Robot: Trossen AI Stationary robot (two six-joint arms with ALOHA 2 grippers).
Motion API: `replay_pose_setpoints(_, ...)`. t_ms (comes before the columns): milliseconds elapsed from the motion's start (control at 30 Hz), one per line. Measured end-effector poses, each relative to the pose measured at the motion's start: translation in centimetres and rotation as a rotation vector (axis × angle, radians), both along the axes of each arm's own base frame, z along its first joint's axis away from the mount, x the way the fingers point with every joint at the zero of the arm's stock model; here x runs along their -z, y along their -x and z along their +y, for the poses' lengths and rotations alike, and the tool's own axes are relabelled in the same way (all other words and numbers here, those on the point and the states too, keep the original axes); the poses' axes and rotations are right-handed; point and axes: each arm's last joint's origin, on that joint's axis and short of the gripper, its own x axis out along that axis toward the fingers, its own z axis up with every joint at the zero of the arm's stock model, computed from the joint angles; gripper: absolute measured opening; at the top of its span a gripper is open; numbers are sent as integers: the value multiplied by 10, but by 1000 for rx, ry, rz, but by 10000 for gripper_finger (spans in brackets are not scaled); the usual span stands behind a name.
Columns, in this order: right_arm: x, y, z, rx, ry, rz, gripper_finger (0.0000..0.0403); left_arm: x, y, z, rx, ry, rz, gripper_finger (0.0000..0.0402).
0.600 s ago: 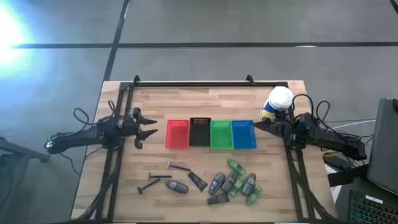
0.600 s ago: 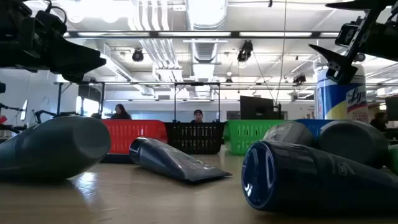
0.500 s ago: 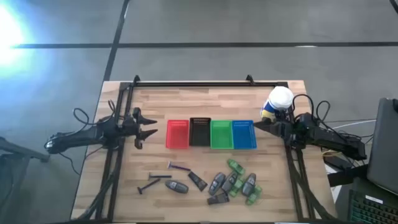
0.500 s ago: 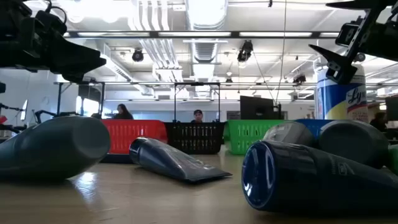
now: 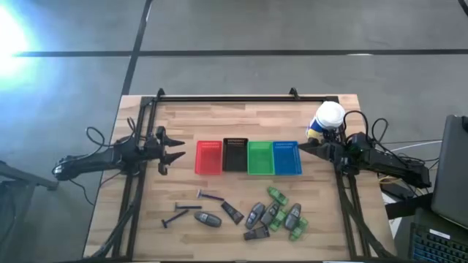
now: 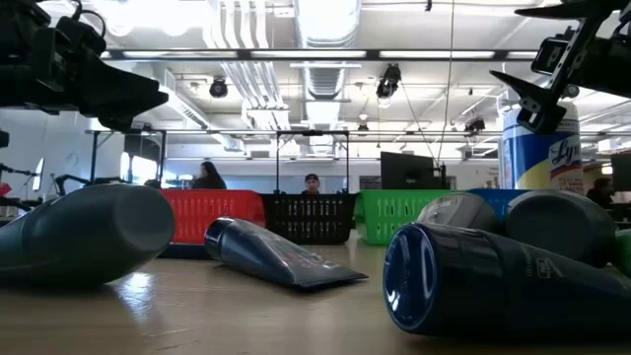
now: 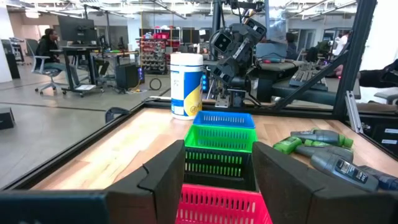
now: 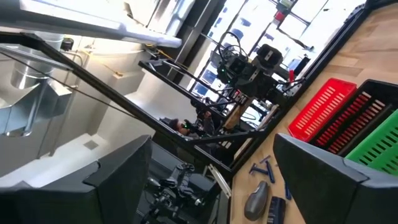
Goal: Pick & Place Travel size toiletries
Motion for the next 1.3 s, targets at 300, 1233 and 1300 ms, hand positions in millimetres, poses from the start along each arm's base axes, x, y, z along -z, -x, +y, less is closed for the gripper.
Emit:
replay_pose_setpoints(300, -1, 0, -3, 108, -39, -11, 347, 0, 0, 0, 0, 0, 0, 193)
replay_pose_setpoints(1233, -82, -5, 28, -278, -55, 158, 324, 0, 0, 0, 0, 0, 1, 193)
replay_pose_setpoints(1300, -85, -12, 39, -371, 11, 421, 319, 0, 0, 0, 0, 0, 1, 193)
